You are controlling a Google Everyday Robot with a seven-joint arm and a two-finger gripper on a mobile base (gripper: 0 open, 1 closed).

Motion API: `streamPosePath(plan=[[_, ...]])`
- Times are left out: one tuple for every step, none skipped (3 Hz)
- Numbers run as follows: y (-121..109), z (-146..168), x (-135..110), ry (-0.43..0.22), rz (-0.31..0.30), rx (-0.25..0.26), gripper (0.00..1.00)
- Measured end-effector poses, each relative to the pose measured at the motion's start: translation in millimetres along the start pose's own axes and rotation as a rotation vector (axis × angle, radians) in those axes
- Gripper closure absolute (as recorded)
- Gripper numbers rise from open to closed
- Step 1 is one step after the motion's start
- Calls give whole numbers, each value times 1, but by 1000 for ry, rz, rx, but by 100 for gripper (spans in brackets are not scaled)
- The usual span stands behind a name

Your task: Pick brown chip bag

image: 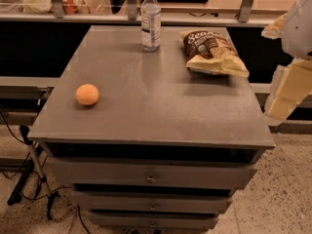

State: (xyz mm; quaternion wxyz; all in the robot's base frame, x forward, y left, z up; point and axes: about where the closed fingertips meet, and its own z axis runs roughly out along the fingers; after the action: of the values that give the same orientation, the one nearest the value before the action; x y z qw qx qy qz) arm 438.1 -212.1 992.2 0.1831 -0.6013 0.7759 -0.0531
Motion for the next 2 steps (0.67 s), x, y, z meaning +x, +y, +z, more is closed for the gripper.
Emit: streamPosePath(plan=[[-4, 0, -3, -8, 7, 10, 0], [-22, 10, -11, -48, 74, 37, 0]])
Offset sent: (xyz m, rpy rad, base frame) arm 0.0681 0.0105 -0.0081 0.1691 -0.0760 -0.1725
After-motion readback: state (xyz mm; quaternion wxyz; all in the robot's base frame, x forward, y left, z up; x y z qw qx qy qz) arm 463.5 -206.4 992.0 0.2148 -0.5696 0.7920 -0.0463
